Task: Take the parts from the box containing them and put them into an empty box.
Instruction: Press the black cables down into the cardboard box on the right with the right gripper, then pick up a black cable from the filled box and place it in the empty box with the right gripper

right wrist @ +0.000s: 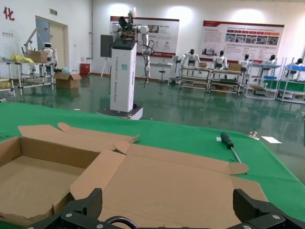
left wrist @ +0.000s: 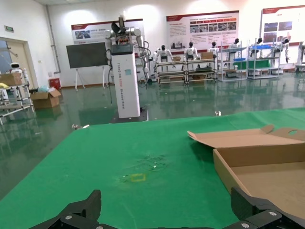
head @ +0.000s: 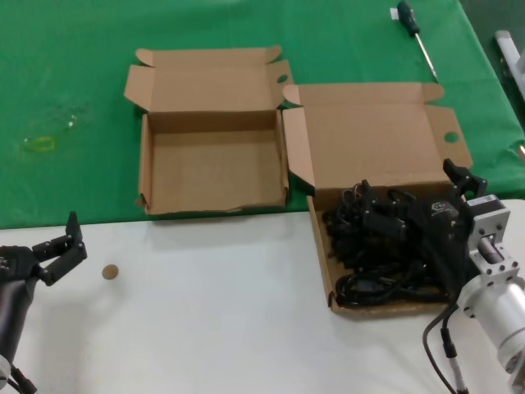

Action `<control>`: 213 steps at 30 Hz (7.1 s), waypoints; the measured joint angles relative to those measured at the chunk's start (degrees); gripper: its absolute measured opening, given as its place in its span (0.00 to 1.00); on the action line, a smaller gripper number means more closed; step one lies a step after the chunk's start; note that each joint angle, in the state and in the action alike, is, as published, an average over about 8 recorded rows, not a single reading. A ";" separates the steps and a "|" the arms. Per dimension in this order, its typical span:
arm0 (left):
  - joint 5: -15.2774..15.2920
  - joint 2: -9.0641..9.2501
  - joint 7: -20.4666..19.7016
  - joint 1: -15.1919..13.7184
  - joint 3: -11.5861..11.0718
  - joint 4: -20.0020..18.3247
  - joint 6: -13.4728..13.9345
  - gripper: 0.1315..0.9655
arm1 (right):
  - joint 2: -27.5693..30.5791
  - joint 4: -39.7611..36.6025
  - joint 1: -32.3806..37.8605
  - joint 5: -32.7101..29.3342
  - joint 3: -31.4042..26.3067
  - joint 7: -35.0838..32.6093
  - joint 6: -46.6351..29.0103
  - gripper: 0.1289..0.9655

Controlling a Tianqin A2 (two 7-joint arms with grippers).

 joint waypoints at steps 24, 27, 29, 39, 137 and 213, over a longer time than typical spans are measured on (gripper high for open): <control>0.01 0.00 0.00 0.00 0.00 0.00 0.00 0.75 | 1.78 0.39 0.90 0.48 -3.46 -0.51 2.68 1.00; 0.01 0.00 0.00 0.00 0.00 0.00 0.00 0.66 | 2.87 0.66 1.09 1.08 -4.69 -0.70 3.51 1.00; 0.01 0.00 -0.01 0.00 0.00 0.00 0.00 0.60 | 3.74 0.79 1.24 1.70 -5.52 -0.82 4.07 1.00; 0.01 0.00 -0.03 0.00 0.00 0.00 0.00 0.32 | 11.68 2.19 1.88 8.53 -11.53 -1.99 7.84 1.00; 0.02 0.00 -0.02 0.00 0.00 0.00 0.00 0.02 | 28.79 -19.34 40.98 -24.45 -24.80 -11.64 -57.53 0.68; 0.02 0.00 -0.02 0.00 0.00 0.00 0.00 0.02 | 17.70 -17.14 49.60 -27.34 -27.00 -5.47 -55.81 0.11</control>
